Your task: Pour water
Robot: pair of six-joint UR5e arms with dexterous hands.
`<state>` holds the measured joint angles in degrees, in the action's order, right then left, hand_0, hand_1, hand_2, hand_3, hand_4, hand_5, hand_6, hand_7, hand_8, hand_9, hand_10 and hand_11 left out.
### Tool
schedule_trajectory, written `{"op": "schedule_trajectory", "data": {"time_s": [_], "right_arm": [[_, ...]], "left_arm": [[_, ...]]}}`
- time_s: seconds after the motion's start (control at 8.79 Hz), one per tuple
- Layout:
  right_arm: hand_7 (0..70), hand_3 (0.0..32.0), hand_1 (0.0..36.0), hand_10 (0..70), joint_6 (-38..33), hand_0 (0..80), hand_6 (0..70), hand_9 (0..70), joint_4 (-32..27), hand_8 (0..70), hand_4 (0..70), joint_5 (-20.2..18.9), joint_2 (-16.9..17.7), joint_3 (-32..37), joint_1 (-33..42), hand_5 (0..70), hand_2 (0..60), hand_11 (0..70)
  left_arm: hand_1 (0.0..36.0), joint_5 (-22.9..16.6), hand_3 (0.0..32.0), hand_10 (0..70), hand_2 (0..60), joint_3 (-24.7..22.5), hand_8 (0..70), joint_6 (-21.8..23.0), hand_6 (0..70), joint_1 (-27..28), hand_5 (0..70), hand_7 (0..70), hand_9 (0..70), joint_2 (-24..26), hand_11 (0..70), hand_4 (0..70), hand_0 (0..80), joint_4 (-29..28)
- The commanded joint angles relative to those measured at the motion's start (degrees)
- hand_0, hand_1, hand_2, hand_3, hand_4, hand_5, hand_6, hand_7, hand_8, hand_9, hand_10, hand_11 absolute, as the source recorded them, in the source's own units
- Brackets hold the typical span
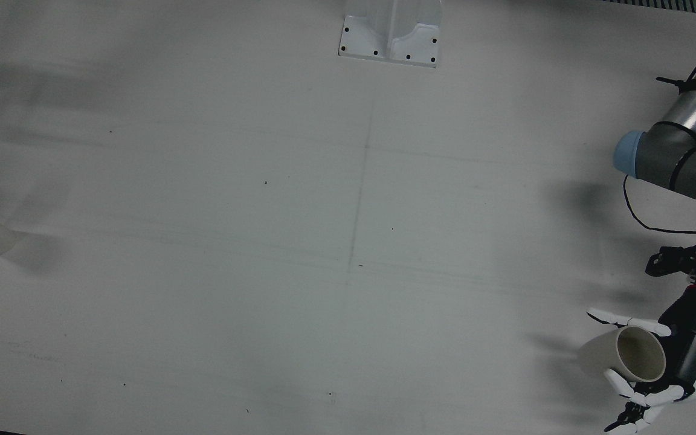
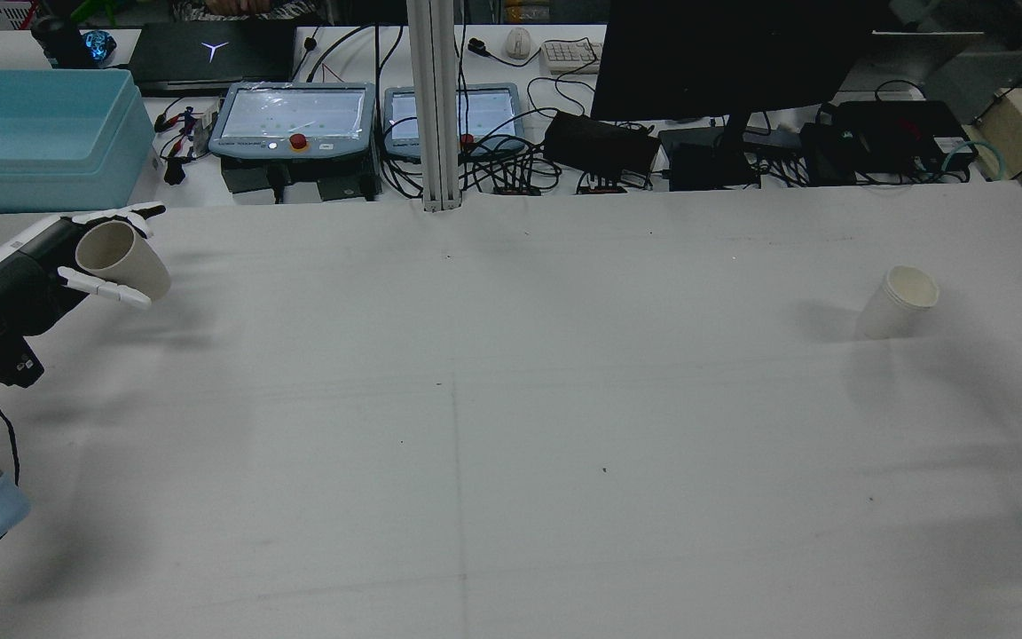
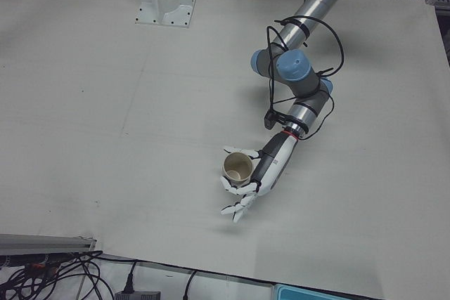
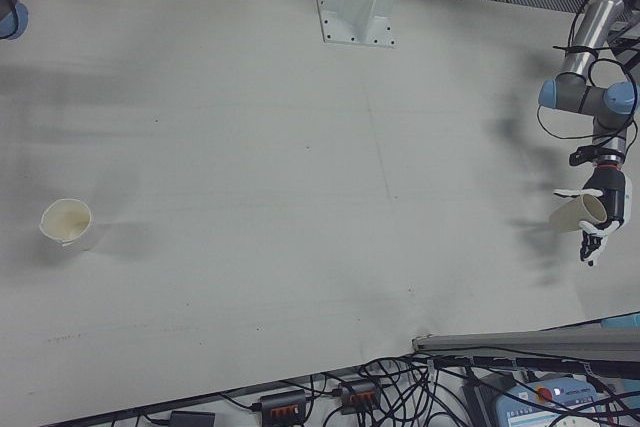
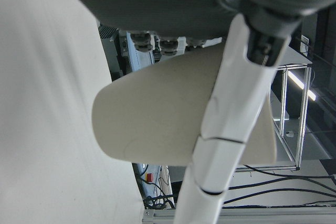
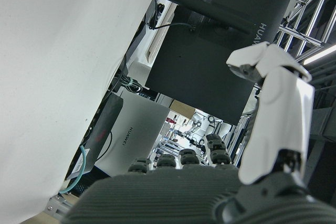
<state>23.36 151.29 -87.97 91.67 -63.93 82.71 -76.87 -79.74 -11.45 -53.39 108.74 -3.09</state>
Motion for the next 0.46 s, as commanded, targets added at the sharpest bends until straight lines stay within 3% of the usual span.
{"op": "schedule_trajectory", "data": {"time_s": [0.0, 0.11, 0.23, 0.34], "right_arm": [[5.8, 0.0, 26.8, 1.3, 0.3, 50.6, 2.7, 1.1, -0.4, 2.8, 3.1, 0.1, -1.4, 1.4, -2.5, 12.7, 40.6, 4.1], [5.9, 0.0, 27.2, 1.2, 0.9, 50.7, 2.8, 1.3, -0.4, 2.9, 2.8, 0.2, -1.5, 1.4, -3.2, 12.6, 42.2, 4.0], [5.6, 0.0, 24.4, 0.2, 2.8, 51.6, 2.1, 1.0, -0.4, 2.7, 1.9, 0.2, -2.3, 1.4, -4.0, 11.9, 26.4, 2.4], [4.5, 1.8, 19.3, 0.0, 4.8, 51.9, 1.0, 0.3, -0.4, 2.4, 0.1, 0.8, -2.6, 1.5, -5.6, 10.3, 5.0, 0.1]], "left_arm": [[23.4, -0.4, 0.0, 1.7, 0.0, -0.3, 5.6, 0.6, 9.7, -0.4, 70.0, 17.5, 2.1, 0.1, 4.8, 52.1, 80.0, 0.5], [17.8, -0.9, 0.0, 1.4, 0.0, -0.2, 5.3, 0.6, 9.9, -0.4, 70.0, 18.7, 2.3, 0.0, 4.1, 52.0, 80.0, 0.6], [17.8, -0.8, 0.0, 1.2, 0.0, -0.2, 5.8, 0.6, 10.2, -0.7, 70.0, 19.4, 2.5, 0.0, 3.7, 50.9, 80.0, 0.6], [18.5, -0.8, 0.0, 1.0, 0.0, -0.2, 6.1, 0.6, 10.2, -1.0, 70.0, 19.5, 2.7, 0.0, 3.5, 49.8, 80.0, 0.6]]}}
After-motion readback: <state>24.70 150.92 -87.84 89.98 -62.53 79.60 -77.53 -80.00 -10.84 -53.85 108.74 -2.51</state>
